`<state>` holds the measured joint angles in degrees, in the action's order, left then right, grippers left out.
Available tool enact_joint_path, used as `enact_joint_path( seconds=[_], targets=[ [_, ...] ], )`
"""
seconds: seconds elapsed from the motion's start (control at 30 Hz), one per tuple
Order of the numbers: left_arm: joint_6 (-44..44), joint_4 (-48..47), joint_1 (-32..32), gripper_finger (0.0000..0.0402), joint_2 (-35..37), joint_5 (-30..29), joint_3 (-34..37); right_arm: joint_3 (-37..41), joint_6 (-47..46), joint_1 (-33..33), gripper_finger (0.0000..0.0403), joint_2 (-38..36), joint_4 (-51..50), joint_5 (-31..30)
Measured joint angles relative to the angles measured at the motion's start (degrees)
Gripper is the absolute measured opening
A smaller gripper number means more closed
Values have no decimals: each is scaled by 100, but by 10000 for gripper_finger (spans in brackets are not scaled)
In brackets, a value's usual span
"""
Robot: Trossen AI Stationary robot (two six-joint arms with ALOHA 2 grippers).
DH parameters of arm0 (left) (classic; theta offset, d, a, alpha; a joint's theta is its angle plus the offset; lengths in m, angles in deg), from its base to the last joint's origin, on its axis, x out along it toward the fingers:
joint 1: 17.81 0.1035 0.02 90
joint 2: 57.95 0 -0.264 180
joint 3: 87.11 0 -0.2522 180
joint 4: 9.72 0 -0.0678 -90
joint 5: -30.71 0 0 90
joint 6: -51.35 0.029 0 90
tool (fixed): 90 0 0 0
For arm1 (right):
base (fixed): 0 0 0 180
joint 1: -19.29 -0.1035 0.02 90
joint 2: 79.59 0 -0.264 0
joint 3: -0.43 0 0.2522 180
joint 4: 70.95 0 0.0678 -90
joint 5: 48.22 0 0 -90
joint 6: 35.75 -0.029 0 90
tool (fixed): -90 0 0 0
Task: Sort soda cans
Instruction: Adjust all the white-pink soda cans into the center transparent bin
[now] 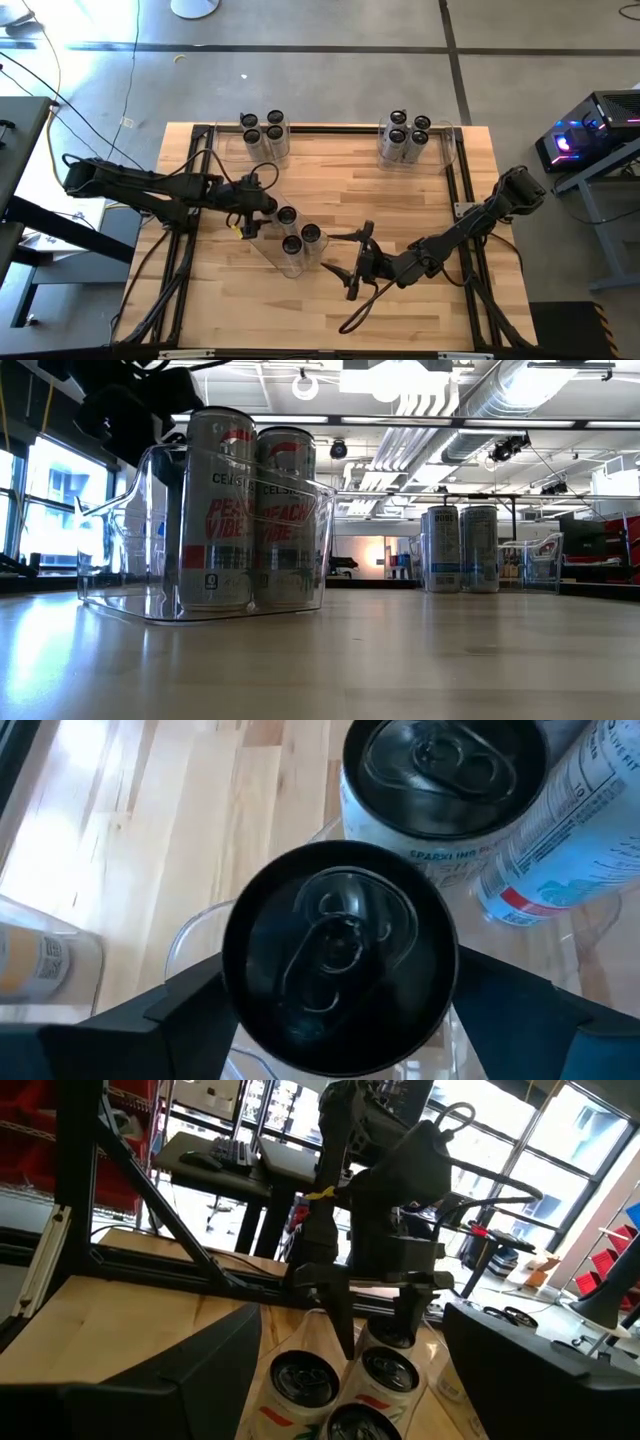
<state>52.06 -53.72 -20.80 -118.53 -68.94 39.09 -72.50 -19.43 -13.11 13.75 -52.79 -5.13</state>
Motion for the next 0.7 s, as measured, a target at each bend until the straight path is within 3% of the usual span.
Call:
enact_joint_path(
  seconds=[0.27,0.47,0.7],
  targets=[
    [-456,-395,-272,237,184,85,-48,0,-92,0,307,0,-9,-1],
    [-1144,-994,-910,235,240,249,-398,0,-92,0,307,0,-44,-2],
    [-901,3,-1538,244,-29,249,-457,0,-90,0,307,0,-44,-2]
  ],
)
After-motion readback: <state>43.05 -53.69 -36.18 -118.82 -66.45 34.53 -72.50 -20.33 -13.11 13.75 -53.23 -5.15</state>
